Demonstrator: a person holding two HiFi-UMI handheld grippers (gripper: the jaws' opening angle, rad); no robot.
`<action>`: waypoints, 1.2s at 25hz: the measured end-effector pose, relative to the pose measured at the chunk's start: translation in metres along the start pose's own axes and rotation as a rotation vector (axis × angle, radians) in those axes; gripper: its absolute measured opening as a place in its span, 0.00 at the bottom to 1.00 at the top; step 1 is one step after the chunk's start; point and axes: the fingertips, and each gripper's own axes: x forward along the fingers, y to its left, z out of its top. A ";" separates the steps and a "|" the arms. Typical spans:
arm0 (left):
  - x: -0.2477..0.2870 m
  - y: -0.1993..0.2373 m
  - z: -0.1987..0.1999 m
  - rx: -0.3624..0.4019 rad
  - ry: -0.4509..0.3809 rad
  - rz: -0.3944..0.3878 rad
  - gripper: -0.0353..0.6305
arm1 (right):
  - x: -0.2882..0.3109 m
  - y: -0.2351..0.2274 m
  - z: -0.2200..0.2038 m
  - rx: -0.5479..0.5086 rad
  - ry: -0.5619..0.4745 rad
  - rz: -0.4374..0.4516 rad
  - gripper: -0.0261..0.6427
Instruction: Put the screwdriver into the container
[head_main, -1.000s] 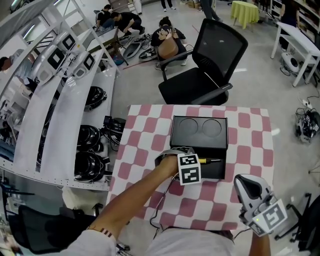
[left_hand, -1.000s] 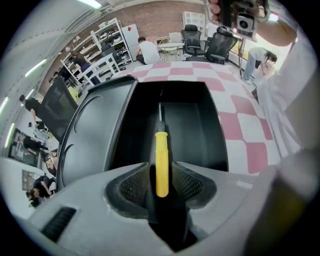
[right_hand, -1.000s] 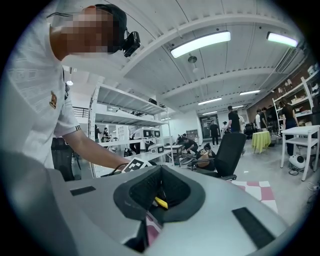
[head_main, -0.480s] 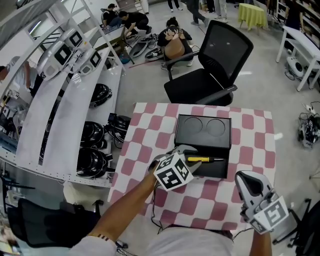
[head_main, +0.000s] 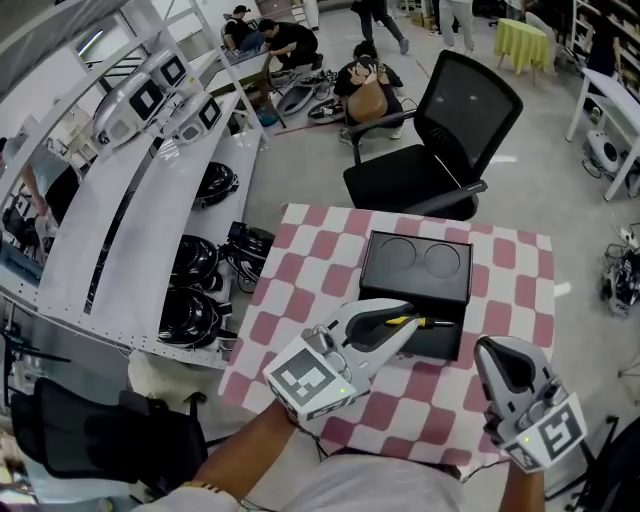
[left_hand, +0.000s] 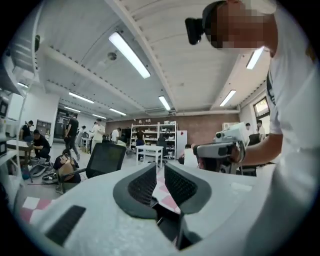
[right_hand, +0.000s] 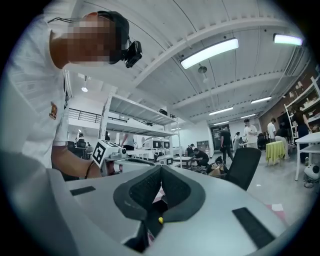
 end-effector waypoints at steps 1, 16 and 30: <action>-0.003 -0.005 0.010 -0.015 -0.035 0.000 0.14 | 0.000 0.002 0.005 -0.002 -0.014 0.008 0.06; -0.030 -0.051 0.064 -0.013 -0.192 0.002 0.08 | -0.004 0.034 0.047 -0.021 -0.116 0.084 0.06; -0.037 -0.064 0.063 0.006 -0.195 0.003 0.07 | -0.007 0.051 0.051 -0.038 -0.135 0.102 0.06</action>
